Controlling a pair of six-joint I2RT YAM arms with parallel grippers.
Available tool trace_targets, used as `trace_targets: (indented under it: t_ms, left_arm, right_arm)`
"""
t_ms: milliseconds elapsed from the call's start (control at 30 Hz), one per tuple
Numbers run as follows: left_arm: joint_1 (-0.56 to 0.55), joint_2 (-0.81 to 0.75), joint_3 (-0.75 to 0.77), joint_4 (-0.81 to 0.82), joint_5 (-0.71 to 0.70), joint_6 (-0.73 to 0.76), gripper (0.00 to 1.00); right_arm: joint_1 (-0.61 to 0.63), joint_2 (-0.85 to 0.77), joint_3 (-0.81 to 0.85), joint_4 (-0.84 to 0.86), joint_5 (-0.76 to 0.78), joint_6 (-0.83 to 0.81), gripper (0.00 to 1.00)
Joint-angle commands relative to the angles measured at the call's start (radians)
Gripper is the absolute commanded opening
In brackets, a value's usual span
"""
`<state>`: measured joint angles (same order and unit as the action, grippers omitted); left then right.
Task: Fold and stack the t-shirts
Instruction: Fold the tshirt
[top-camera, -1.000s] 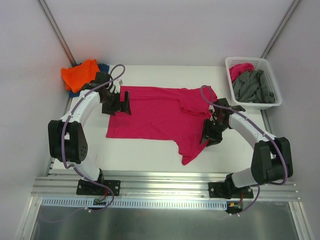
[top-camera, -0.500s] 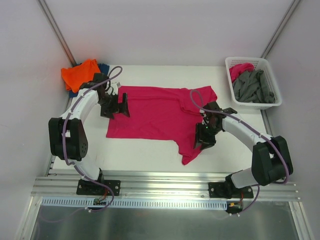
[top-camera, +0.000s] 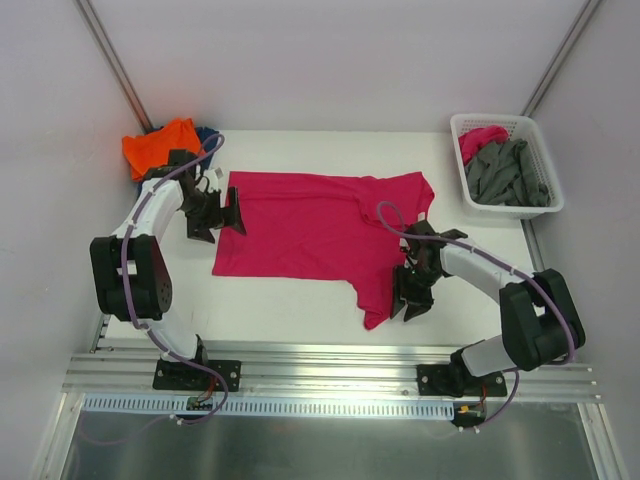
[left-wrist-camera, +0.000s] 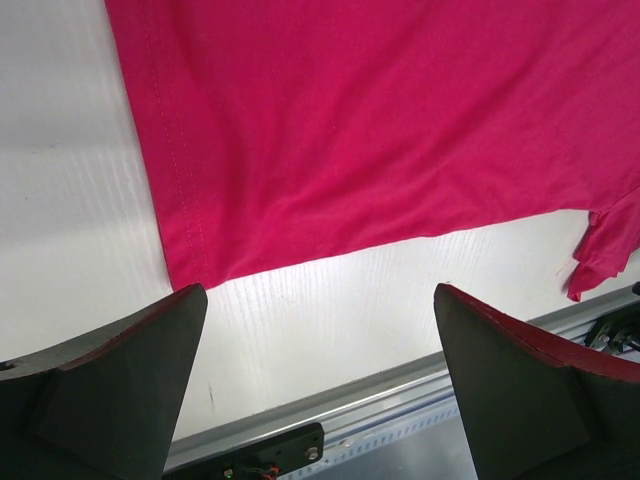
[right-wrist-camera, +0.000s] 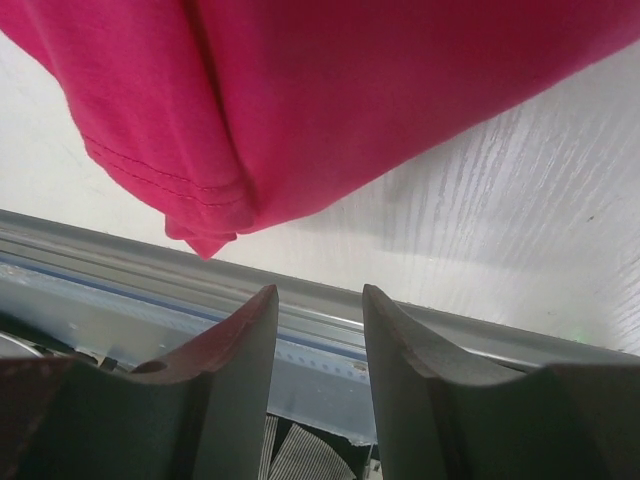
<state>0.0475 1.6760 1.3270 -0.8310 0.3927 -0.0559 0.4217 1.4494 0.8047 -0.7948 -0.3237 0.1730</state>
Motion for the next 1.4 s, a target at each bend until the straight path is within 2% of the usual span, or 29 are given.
trace_targets:
  t_ms: [0,333,700,833,967,1100,1367]
  left_arm:
    - [0.012,0.001,-0.025,-0.034,0.020,0.002,0.99]
    - [0.054,0.002,-0.080,-0.048,0.034,-0.004,0.99]
    - [0.107,0.031,-0.081,-0.080,0.029,0.005,0.99]
    - [0.130,0.033,-0.089,-0.085,0.029,0.010,0.99]
    - [0.147,0.027,-0.106,-0.091,0.032,0.011,0.98]
    - [0.155,0.027,-0.130,-0.092,0.041,0.010,0.96]
    - [0.157,0.020,-0.169,-0.099,0.023,0.018,0.95]
  right_arm:
    - [0.002,0.000,-0.010,0.019,-0.012,0.034,0.43]
    - [-0.008,0.103,0.040,0.055,0.000,0.029,0.44]
    - [-0.006,0.184,0.094,0.089,0.008,0.014,0.40]
    - [-0.004,0.200,0.099,0.098,0.009,0.005,0.32]
    - [-0.004,0.203,0.111,0.097,0.006,0.006,0.13]
    - [-0.001,0.178,0.119,0.074,0.018,0.002,0.01]
    - [-0.001,0.082,0.082,0.054,0.051,-0.006,0.01]
